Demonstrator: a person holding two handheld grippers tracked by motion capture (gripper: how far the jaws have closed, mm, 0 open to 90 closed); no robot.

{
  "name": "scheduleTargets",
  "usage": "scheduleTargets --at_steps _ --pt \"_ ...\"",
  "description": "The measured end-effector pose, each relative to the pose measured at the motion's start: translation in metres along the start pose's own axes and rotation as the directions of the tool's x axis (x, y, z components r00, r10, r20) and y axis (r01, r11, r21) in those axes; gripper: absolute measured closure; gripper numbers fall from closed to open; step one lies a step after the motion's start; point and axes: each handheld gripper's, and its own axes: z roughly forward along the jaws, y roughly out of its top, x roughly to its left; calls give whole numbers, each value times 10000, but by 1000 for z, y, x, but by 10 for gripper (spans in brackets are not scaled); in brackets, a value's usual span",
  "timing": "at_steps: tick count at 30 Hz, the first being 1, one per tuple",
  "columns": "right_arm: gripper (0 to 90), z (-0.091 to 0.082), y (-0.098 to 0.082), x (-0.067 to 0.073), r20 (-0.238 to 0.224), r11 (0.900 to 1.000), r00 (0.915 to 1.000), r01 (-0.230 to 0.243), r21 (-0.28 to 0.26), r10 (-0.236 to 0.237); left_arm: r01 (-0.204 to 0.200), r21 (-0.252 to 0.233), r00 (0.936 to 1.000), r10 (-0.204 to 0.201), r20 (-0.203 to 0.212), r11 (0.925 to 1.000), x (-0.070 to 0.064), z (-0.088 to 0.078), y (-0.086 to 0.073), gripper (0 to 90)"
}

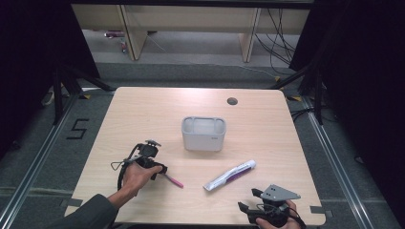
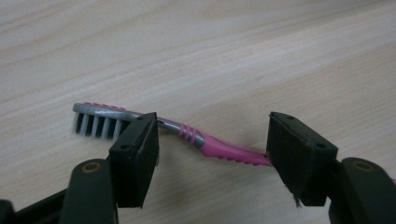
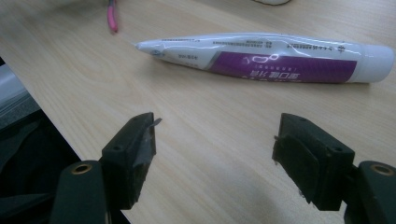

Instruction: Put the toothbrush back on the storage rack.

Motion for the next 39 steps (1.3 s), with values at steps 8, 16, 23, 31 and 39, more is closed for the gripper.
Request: scheduleTargets --at_steps 8,16,23,31,39 --pt "293 0 1 2 -145 9997 9996 -232 73 233 39 210 9999 -42 141 9998 -6 0 -4 412" --pt "293 1 1 0 -177 9999 9998 -66 -81 64 -355 291 9986 343 399 9989 -6 1 -3 539" --pt "293 1 1 0 -161 9999 9998 -128 0 128 -558 277 9973 544 499 9981 -4 0 -5 631" --pt "293 1 2 0 -124 9999 9999 -12 -120 10 -897 300 9942 877 622 9955 -4 -1 -6 731" --pt "293 0 2 0 -320 9999 9994 -119 -82 116 -1955 619 9795 1918 613 9787 -2 -1 -3 798"
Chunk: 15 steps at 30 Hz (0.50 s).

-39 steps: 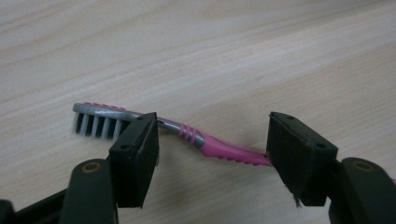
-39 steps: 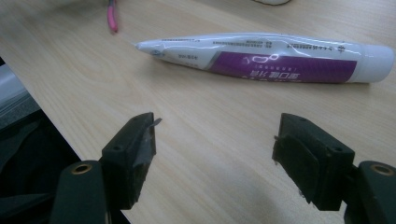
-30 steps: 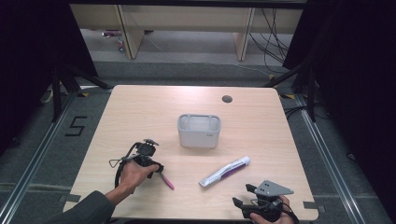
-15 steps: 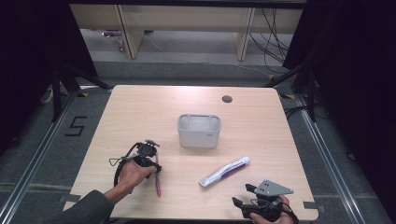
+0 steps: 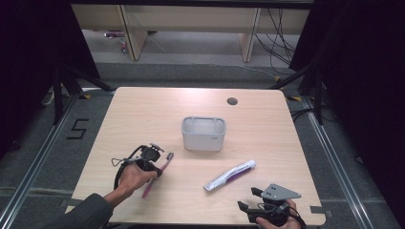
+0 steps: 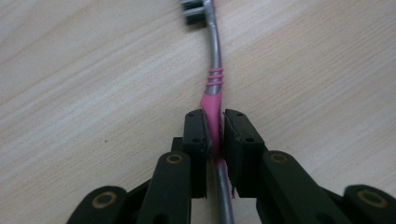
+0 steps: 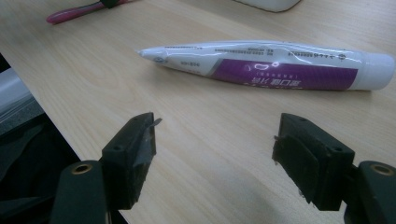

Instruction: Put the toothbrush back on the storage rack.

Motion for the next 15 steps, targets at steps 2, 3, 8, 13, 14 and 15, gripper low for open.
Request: scheduleTargets --at_steps 2,3,8,13,14,15 --pt "293 0 0 0 94 9999 9998 149 -83 -148 -142 87 9999 142 16 9999 0 0 1 801" --pt "293 -1 1 0 83 9999 9999 116 -84 -115 -240 209 9997 239 24 9995 1 0 2 801" --pt "293 0 0 0 94 9999 9998 149 -73 -149 -616 726 9981 612 69 9955 0 0 7 802" --pt "292 -1 1 0 79 9997 9998 187 -145 -186 -959 969 9954 957 68 9907 -2 1 11 802" --pt "292 -1 1 0 77 9997 9998 195 -149 -194 -688 949 9976 683 90 9931 -5 2 11 802" --pt "292 -1 1 0 61 9997 9998 197 -128 -196 -1069 1114 9943 1065 92 9880 -3 1 13 802"
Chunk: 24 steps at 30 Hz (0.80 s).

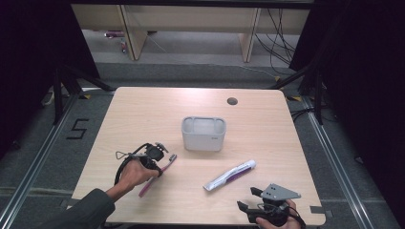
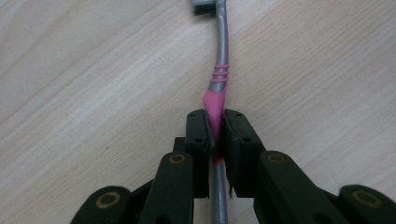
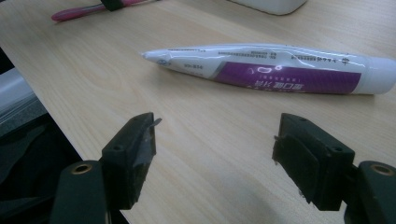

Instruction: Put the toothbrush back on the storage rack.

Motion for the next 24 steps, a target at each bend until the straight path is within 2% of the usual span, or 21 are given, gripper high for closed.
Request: scheduleTargets --at_steps 1,2,4,6,7,12,13,14,16,17,19,22,23,24 --pt "292 0 0 0 13 10000 10000 -5 -20 5 238 36 9997 -238 29 9997 -2 1 1 802" --pt "293 0 0 0 -3 10000 10000 -6 -7 6 -70 74 10000 70 6 9999 0 1 2 802" --pt "292 0 0 0 -94 10000 9999 -73 1 73 144 172 9999 -145 47 9997 -2 1 3 803" --pt "292 0 0 0 -4 10000 10000 -13 -21 13 -238 367 9997 237 35 9990 0 1 5 803" --pt "293 0 0 0 -60 10000 10000 -43 29 43 -50 370 10000 48 63 9993 -1 1 5 804" --pt "292 0 0 0 -71 10000 10000 -51 5 51 -245 584 9997 244 19 9980 -1 2 8 804" --pt "293 0 0 1 -121 9999 9998 -125 51 126 -166 590 9999 164 46 9981 -2 2 9 804" --pt "292 0 0 0 6 10000 10000 -8 3 8 -219 688 9998 217 34 9974 -2 2 10 804" --pt "292 0 0 0 -35 10000 10000 -22 5 22 -384 733 9993 385 -8 9966 -2 2 10 805" --pt "292 0 0 1 -183 9998 9996 -193 80 194 -427 793 9991 427 15 9959 -2 2 11 807" --pt "293 0 0 0 -53 10000 10000 -49 27 49 -461 884 9989 466 -36 9950 -3 3 12 808" --pt "293 0 0 1 -112 9999 9999 -130 32 130 -740 1235 9972 752 -44 9896 -2 2 16 811" --pt "293 0 0 1 -36 10000 10000 -41 7 41 -711 1170 9974 721 -47 9906 -3 3 16 812" --pt "293 0 0 1 -45 10000 10000 -42 -14 42 -790 1301 9968 801 -35 9884 -3 3 17 813"
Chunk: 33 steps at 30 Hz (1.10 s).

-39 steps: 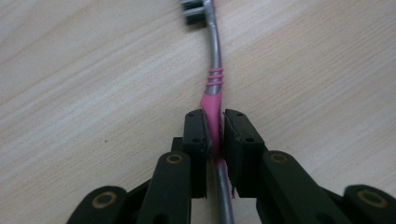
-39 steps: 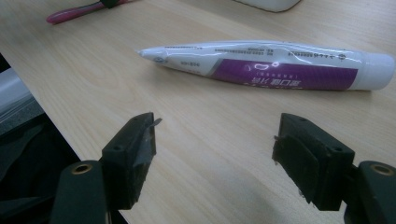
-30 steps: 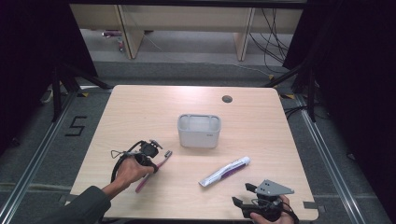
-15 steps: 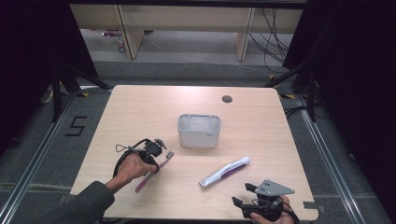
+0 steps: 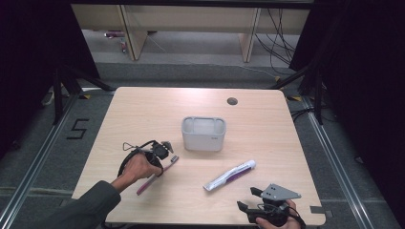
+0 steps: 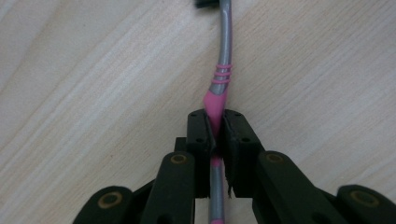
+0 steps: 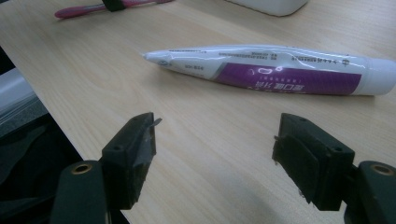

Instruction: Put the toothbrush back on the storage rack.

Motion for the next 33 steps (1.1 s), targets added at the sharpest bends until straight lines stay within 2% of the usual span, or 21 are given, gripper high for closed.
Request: scheduleTargets --at_steps 2,6,7,11,12,13,16,17,18,19,20,21,23,24,25,28,29,31,33 --pt "293 0 0 0 -8 10000 10000 -5 -1 5 42 78 10000 -42 87 10000 0 0 2 813" --pt "293 0 0 0 1 10000 10000 26 -4 -26 -179 190 9998 178 69 9997 1 1 3 814" --pt "293 0 0 1 -122 9999 9998 -140 46 141 -202 180 9998 201 79 9996 1 1 3 815" --pt "293 0 0 0 -10 10000 10000 -30 -17 30 -318 230 9994 315 149 9992 1 0 3 816" --pt "292 0 0 1 -117 9999 9998 -166 34 167 -343 221 9993 340 133 9992 1 0 3 817" --pt "293 0 0 0 29 10000 10000 -13 -39 13 -404 228 9991 402 113 9989 1 0 2 817" --pt "293 0 0 -1 8 10000 10000 9 -80 -9 -491 77 9987 490 161 9988 1 -3 0 818" --pt "293 -1 0 -1 95 9999 10000 1 -109 0 -671 -60 9977 672 105 9977 4 -7 -1 818" --pt "293 0 0 -1 10 9999 10000 -90 -104 90 -668 -243 9977 670 82 9975 6 -11 -3 818" --pt "293 -1 0 -2 102 9999 9999 -14 -170 16 -604 -440 9981 610 125 9972 8 -15 -5 818" --pt "293 0 0 -2 173 9997 9998 25 -237 -21 -306 -720 9992 323 236 9969 10 -20 -7 818" --pt "294 0 0 -2 99 9997 9999 -74 -235 77 -308 -1092 9991 337 250 9935 14 -25 -9 818" --pt "294 -2 0 -3 117 9997 9999 -82 -214 85 -26 -1668 9990 100 433 9860 20 -35 -13 818" --pt "294 -2 0 -1 70 9992 9994 -345 -179 347 45 -1963 9987 56 510 9805 23 -39 -16 818" --pt "294 -2 -1 -2 133 9992 9993 -332 -233 335 198 -2243 9975 -40 706 9743 26 -43 -19 817" --pt "294 -1 -1 -2 103 9992 9993 -346 -195 348 569 -3302 9946 -247 1008 9422 33 -53 -25 818" --pt "294 -2 -1 0 105 9983 9983 -567 -107 568 648 -3583 9931 -250 1147 9313 36 -56 -26 817" --pt "295 -1 -1 -1 139 9992 9994 -305 -239 309 809 -3928 9902 -287 1369 9161 41 -61 -28 818" --pt "294 -1 -1 -1 146 9992 9994 -313 -242 317 1057 -4397 9860 -368 1625 8919 44 -64 -29 817"
